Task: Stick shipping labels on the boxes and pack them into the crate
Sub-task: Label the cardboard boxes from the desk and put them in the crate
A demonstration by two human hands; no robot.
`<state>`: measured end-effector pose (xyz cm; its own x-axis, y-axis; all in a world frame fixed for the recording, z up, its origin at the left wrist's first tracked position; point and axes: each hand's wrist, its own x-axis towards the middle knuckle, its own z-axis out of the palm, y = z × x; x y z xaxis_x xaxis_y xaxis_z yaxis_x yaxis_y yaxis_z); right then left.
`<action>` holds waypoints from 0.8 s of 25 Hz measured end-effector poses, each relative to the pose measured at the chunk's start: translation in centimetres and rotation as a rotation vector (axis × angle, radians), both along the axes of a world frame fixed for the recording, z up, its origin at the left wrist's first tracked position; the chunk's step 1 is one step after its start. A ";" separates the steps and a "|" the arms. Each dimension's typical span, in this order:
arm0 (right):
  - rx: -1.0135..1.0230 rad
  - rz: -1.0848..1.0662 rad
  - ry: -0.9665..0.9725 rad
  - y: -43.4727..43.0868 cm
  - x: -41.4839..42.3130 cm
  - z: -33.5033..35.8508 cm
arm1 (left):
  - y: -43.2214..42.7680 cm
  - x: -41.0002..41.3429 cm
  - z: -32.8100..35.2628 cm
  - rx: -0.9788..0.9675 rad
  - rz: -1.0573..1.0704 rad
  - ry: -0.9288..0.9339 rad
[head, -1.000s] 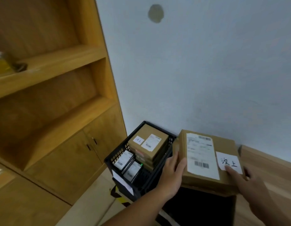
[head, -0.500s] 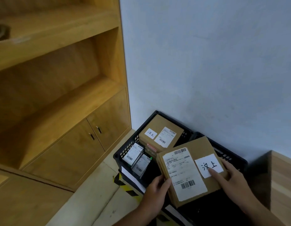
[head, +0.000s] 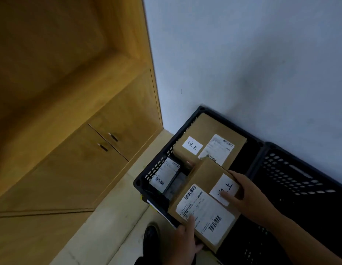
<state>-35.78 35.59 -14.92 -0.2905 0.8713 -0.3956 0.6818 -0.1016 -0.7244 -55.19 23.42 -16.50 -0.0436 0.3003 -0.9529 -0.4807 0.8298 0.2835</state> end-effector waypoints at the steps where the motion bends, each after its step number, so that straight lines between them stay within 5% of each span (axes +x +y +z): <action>1: 0.012 -0.017 -0.021 -0.3 -0.6 -1.1 | 0.4 -0.4 -0.8 -0.017 0.004 0.010; 6: 0.109 -0.016 -0.216 -1.1 -2.9 -3.3 | 1.2 -2.4 -2.8 0.002 0.007 0.068; 20: 0.057 -0.034 -0.312 -0.3 -4.5 -0.7 | -0.2 -1.5 -4.2 -0.068 -0.125 0.090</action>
<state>-40.29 35.28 -15.62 -0.1328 0.9019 -0.4110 0.8689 -0.0936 -0.4861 -56.69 23.22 -20.65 -0.0960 0.2436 -0.9651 -0.3477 0.9003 0.2618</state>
